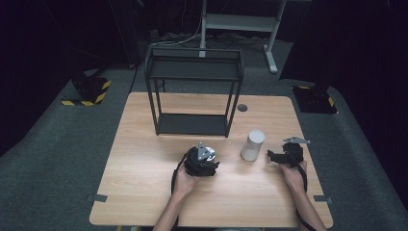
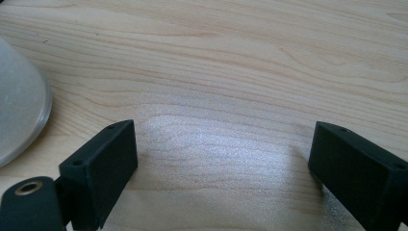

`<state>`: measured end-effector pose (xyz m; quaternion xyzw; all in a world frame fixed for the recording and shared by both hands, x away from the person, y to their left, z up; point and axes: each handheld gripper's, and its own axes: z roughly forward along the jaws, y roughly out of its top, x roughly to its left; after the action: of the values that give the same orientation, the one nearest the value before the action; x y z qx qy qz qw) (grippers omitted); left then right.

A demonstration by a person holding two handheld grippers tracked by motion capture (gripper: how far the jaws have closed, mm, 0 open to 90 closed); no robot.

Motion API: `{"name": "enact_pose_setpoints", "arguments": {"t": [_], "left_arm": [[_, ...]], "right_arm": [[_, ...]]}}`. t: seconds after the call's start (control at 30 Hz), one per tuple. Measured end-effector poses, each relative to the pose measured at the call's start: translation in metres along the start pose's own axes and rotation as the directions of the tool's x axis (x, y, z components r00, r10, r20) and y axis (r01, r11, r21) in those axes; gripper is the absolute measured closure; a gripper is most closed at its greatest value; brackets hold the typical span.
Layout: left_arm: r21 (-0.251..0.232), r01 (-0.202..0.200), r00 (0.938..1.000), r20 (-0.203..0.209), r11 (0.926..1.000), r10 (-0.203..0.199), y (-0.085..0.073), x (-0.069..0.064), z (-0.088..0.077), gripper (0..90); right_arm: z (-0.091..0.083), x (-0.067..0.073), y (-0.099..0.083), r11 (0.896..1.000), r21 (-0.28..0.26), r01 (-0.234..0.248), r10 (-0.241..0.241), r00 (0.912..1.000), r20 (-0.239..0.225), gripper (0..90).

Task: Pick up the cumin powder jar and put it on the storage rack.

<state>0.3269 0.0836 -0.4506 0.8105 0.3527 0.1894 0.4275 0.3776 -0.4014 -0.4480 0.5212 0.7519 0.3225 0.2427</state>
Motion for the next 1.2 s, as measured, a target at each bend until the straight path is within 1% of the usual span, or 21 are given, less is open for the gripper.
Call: {"name": "enact_pose_setpoints", "arguments": {"t": [0.2, 0.23, 0.27, 0.3, 0.47, 0.57, 0.73, 0.8, 0.9, 0.97, 1.0, 1.07, 1.13, 1.2], "left_arm": [[0.014, -0.014, 0.9999, 0.007, 0.9998, 0.014, 0.003, 0.0, -0.001, 30.4], [-0.001, 0.005, 1.0, 0.007, 1.0, -0.005, 0.001, -0.001, -0.001, 30.4], [-0.001, 0.005, 1.0, 0.007, 1.0, -0.005, 0.001, -0.001, -0.001, 30.4], [0.014, -0.016, 0.9999, 0.007, 0.9998, 0.015, 0.004, 0.0, -0.004, 30.4], [0.014, -0.014, 0.9998, -0.012, 0.9998, 0.014, 0.011, -0.001, -0.009, 30.5], [0.003, -0.007, 0.9999, -0.008, 1.0, 0.007, 0.015, 0.001, -0.014, 30.5], [-0.001, -0.006, 1.0, -0.004, 1.0, 0.006, 0.025, 0.004, -0.023, 30.5], [-0.003, 0.001, 0.9999, 0.013, 1.0, -0.001, 0.03, 0.008, -0.027, 30.5], [0.001, -0.016, 0.9997, 0.017, 0.9999, 0.016, 0.039, 0.009, -0.034, 30.5], [-0.002, -0.02, 0.9996, 0.022, 0.9998, 0.02, 0.044, 0.011, -0.038, 30.5], [-0.007, -0.014, 0.9996, 0.026, 0.9999, 0.014, 0.046, 0.011, -0.04, 30.5], [-0.005, -0.028, 0.9993, 0.024, 0.9996, 0.028, 0.054, 0.013, -0.045, 30.5], [-0.006, -0.035, 0.9991, 0.022, 0.9994, 0.035, 0.062, 0.015, -0.05, 30.5], [-0.009, -0.038, 0.999, 0.021, 0.9992, 0.038, 0.067, 0.016, -0.053, 30.5]], "right_arm": [[0.0, 0.0, 0.0, 1.0, 0.0, -0.004, 0.004, 1.0, 0.002, 10.0], [0.0, 0.0, 0.0, 1.0, 0.0, -0.005, 0.005, 1.0, 0.002, 10.1], [0.0, 0.0, 0.0, 1.0, 0.0, -0.005, 0.005, 1.0, 0.002, 10.1], [0.0, 0.001, 0.0, 1.0, -0.001, -0.005, 0.005, 1.0, 0.003, 10.2], [0.0, 0.001, 0.0, 1.0, 0.0, -0.005, 0.005, 1.0, 0.003, 10.2], [0.0, 0.001, 0.0, 1.0, 0.0, -0.005, 0.005, 1.0, 0.003, 10.2], [0.0, 0.001, 0.0, 1.0, -0.001, -0.005, 0.005, 1.0, 0.003, 10.2], [0.0, 0.001, 0.0, 1.0, 0.0, -0.005, 0.005, 1.0, 0.003, 10.2], [0.0, 0.001, 0.0, 1.0, 0.0, -0.005, 0.005, 1.0, 0.003, 10.2], [0.0, 0.001, 0.0, 1.0, 0.0, -0.005, 0.005, 1.0, 0.003, 10.2], [0.0, 0.001, 0.0, 1.0, 0.0, -0.005, 0.005, 1.0, 0.003, 10.2], [0.0, 0.001, 0.0, 1.0, -0.001, -0.005, 0.005, 1.0, 0.003, 10.2], [0.0, 0.001, 0.0, 1.0, 0.0, -0.005, 0.005, 1.0, 0.003, 10.2], [0.0, 0.001, 0.0, 1.0, -0.001, -0.005, 0.005, 1.0, 0.003, 10.2]]}}
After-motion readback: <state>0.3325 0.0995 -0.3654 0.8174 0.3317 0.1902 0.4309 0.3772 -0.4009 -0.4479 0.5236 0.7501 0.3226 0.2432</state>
